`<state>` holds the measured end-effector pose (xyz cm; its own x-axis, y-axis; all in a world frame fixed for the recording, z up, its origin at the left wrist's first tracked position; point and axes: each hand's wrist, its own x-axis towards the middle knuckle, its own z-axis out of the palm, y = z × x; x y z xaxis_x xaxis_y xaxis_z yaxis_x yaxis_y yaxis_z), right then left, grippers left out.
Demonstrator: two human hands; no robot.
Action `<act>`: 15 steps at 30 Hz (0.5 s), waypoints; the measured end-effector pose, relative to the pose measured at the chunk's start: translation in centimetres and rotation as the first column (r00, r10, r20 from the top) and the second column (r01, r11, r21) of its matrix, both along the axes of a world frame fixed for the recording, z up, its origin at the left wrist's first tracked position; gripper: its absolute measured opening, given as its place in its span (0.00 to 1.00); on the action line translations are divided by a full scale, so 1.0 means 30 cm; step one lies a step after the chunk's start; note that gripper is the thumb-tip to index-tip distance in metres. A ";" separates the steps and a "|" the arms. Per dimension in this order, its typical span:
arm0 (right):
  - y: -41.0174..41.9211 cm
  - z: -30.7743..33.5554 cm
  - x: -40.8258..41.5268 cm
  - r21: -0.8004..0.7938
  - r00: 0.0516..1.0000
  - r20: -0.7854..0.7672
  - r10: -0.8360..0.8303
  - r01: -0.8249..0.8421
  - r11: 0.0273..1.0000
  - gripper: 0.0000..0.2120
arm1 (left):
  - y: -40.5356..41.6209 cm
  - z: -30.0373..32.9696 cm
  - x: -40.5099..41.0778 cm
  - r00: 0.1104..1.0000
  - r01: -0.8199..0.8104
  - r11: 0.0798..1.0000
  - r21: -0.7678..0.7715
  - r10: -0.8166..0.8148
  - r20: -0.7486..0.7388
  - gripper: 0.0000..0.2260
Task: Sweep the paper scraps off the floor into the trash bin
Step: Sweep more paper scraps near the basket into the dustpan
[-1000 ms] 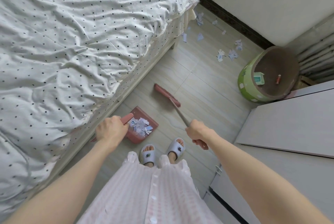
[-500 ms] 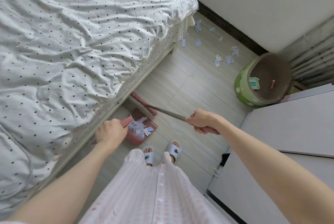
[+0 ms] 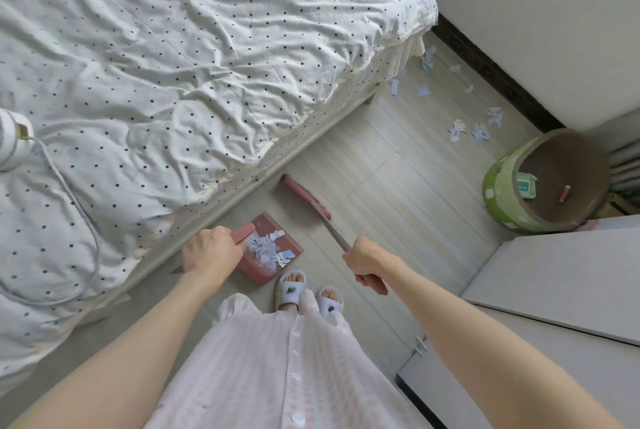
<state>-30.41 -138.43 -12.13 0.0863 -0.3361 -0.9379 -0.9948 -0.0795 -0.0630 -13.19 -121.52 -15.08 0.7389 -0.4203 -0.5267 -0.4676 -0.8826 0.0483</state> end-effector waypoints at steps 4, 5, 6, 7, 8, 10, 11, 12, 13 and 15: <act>-0.064 0.013 -0.037 0.127 0.995 0.047 -0.092 0.085 0.988 0.15 | 0.010 0.009 -0.030 1.000 -0.025 1.000 0.018 0.025 -0.003 0.15; -0.095 0.034 -0.051 0.167 0.986 0.044 -0.163 0.153 0.974 0.14 | 0.015 0.014 -0.041 0.999 -0.032 0.999 0.018 0.032 0.000 0.15; -0.120 0.054 -0.063 0.195 0.981 0.050 -0.188 0.175 0.965 0.13 | 0.019 0.019 -0.050 0.999 -0.042 0.999 0.014 0.042 0.003 0.14; -0.138 0.073 -0.076 0.201 0.985 0.067 -0.160 0.144 0.969 0.13 | 0.026 0.027 -0.061 0.998 -0.058 0.998 0.008 0.058 0.007 0.13; -0.146 0.093 -0.083 0.176 0.991 0.094 -0.091 0.074 0.982 0.13 | 0.032 0.035 -0.071 0.997 -0.076 0.997 0.000 0.076 0.010 0.13; -0.139 0.133 -0.084 0.094 0.985 0.143 0.099 -0.113 0.989 0.13 | 0.040 0.057 -0.093 0.992 -0.126 0.992 -0.020 0.126 0.015 0.12; -0.132 0.149 -0.080 0.054 0.971 0.154 0.186 -0.196 0.979 0.12 | 0.041 0.071 -0.103 0.988 -0.150 0.988 -0.031 0.150 0.021 0.12; -0.127 0.163 -0.071 0.024 0.954 0.155 0.256 -0.263 0.965 0.11 | 0.043 0.085 -0.113 0.985 -0.170 0.985 -0.043 0.171 0.028 0.12; -0.121 0.176 -0.060 0.002 0.937 0.147 0.316 -0.320 0.947 0.09 | 0.051 0.101 -0.124 0.981 -0.187 0.981 -0.053 0.189 0.038 0.12; -0.113 0.206 -0.023 -0.023 0.902 0.136 0.410 -0.411 0.912 0.06 | 0.079 0.130 -0.143 0.970 -0.233 0.969 -0.078 0.237 0.049 0.13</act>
<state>-31.10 -141.82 -5.94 0.3412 -0.2380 -0.9093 -0.8562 -0.4780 -0.1962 -17.48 -119.17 -11.18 0.8498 -0.2656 -0.4553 -0.2511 -0.9634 0.0934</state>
